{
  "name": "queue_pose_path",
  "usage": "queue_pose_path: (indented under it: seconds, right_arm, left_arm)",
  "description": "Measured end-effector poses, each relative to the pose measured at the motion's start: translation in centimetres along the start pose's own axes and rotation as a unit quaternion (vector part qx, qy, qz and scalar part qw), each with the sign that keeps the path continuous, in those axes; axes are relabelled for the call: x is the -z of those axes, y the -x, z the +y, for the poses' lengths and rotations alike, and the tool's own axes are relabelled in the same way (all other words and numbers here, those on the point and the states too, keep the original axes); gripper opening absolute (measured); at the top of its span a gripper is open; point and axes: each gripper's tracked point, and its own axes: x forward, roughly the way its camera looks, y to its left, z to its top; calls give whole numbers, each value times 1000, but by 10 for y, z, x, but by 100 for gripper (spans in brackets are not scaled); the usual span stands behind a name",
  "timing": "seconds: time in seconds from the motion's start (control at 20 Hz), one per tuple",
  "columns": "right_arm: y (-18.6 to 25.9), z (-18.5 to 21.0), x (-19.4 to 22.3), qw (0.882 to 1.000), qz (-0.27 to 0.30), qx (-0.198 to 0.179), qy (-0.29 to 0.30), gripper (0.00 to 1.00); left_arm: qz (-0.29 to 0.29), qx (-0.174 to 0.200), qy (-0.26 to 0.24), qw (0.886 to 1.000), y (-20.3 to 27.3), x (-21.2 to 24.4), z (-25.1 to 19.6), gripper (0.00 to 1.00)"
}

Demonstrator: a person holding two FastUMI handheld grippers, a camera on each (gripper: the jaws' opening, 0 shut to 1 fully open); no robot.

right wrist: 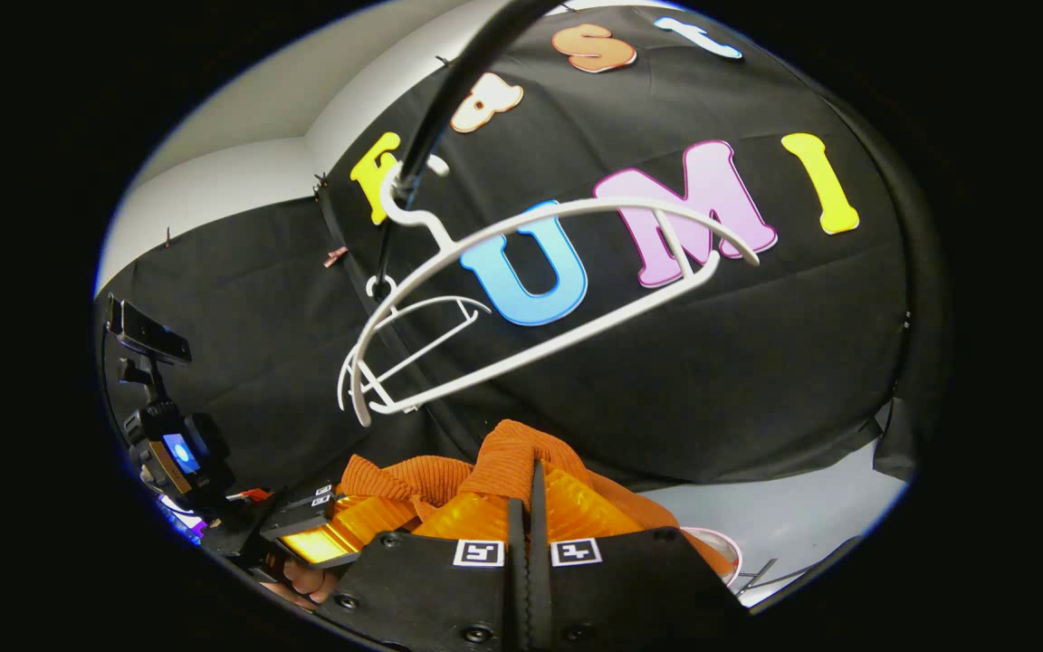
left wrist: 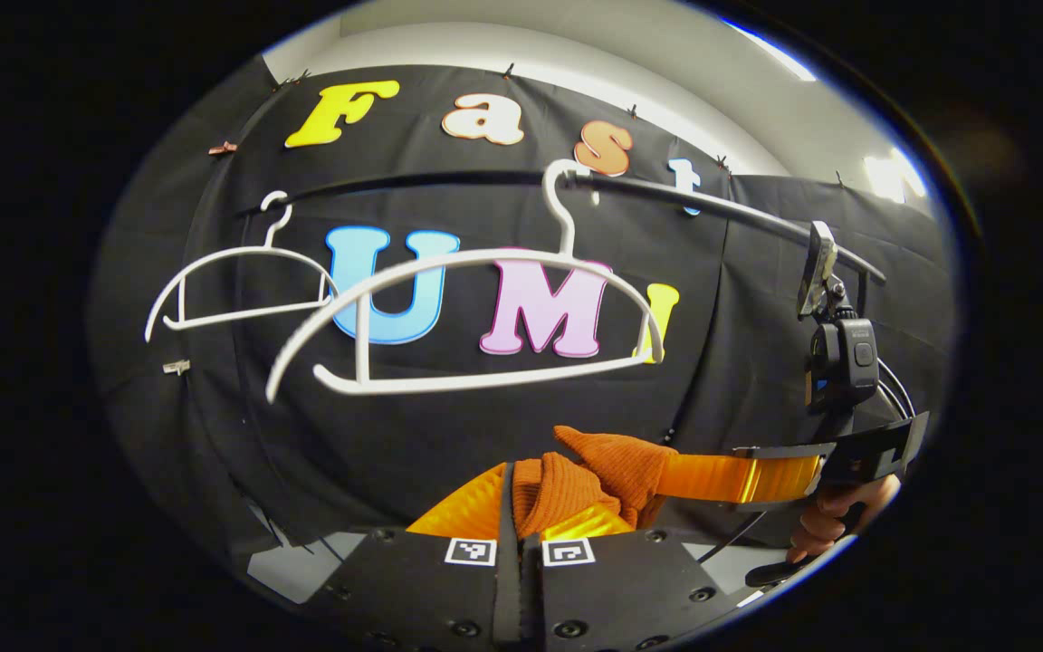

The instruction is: Grasp the clothes on the hanger with both hands and then place them into the laundry hamper below.

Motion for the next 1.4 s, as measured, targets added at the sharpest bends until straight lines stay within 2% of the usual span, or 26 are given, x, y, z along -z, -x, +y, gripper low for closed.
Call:
queue_pose_path:
  seconds: [0.25,0.3,0.45,0.55,0.65,0.75,0.9,1.15,1.25,1.3,1.4]
  right_arm:
    - [-29,-49,74,995,70,54,35,5]
    - [-34,-60,90,993,88,67,40,5]
    - [-43,-94,140,984,141,103,48,5]
    - [-51,-113,169,977,170,122,36,5]
    - [-53,-132,189,970,195,144,23,4]
    - [-56,-154,216,955,237,175,28,5]
    - [-50,-183,258,931,296,209,38,5]
    - [-54,-191,293,920,327,215,20,5]
    - [-53,-190,288,920,328,214,20,2]
    - [-53,-192,287,920,324,218,17,11]
    - [-60,-206,298,914,330,234,16,65]
  left_arm:
    - [75,-9,-11,997,-31,80,8,4]
    - [93,-12,-9,996,-37,99,11,2]
    - [143,-16,9,990,-50,148,18,5]
    - [170,-20,21,985,-62,174,26,5]
    - [196,-22,13,980,-67,199,27,5]
    - [239,-33,4,970,-79,231,36,4]
    - [303,-56,17,951,-82,277,46,5]
    - [357,-68,40,931,-75,323,52,5]
    - [366,-60,35,928,-72,328,53,5]
    - [363,-61,29,929,-71,324,56,10]
    - [364,-60,24,929,-74,324,55,53]
